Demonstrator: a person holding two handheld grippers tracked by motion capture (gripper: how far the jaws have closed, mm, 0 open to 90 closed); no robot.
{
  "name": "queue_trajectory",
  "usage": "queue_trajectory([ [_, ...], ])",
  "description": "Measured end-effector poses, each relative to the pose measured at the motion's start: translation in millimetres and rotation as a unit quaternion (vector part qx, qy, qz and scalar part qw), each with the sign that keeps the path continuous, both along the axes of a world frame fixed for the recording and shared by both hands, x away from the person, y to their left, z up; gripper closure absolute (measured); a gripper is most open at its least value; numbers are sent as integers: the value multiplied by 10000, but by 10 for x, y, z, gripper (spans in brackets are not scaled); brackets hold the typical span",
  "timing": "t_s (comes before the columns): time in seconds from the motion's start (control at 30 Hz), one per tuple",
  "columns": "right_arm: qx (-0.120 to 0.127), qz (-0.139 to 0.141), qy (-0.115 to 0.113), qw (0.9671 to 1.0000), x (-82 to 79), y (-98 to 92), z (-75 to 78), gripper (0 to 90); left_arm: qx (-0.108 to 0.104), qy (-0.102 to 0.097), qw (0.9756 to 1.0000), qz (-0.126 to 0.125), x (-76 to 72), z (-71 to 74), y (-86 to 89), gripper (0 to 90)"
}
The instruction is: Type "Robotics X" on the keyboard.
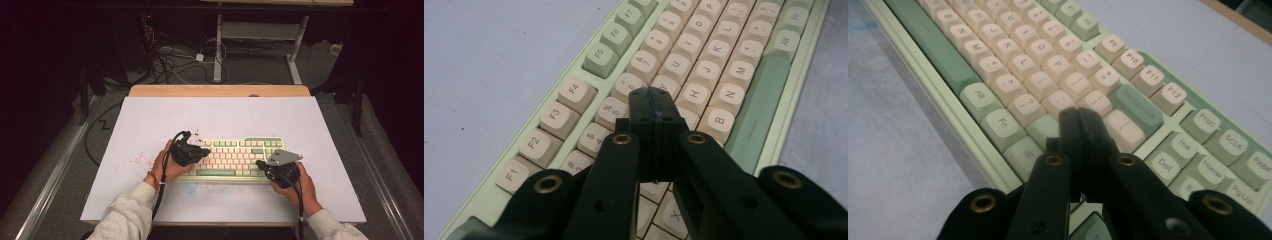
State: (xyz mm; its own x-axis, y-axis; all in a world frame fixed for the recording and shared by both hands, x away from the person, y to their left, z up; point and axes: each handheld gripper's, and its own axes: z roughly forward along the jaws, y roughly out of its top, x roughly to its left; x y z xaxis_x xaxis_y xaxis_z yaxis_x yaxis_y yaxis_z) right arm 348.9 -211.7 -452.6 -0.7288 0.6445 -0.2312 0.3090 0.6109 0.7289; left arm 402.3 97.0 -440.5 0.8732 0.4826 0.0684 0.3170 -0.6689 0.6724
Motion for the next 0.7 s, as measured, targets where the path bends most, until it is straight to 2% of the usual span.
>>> queue_trajectory([
  [0.17, -120, -71, 119, 9998, 56, 15, -68, 900, 13, 6, 10000, 3, 4, 11, 22, 881],
  [0.3, -94, -101, 136, 9998, 57, 10, -76, 900, 39, 12, 10000, 2, 5, 13, 10, 881],
  [0.47, -99, -121, 101, 9998, 47, 18, -83, 900, 148, 12, 9999, 1, 26, -1, -5, 881],
  [0.7, -108, -119, 78, 9998, 43, 20, -86, 900, 188, 54, 9998, 23, 64, -34, -19, 881],
])
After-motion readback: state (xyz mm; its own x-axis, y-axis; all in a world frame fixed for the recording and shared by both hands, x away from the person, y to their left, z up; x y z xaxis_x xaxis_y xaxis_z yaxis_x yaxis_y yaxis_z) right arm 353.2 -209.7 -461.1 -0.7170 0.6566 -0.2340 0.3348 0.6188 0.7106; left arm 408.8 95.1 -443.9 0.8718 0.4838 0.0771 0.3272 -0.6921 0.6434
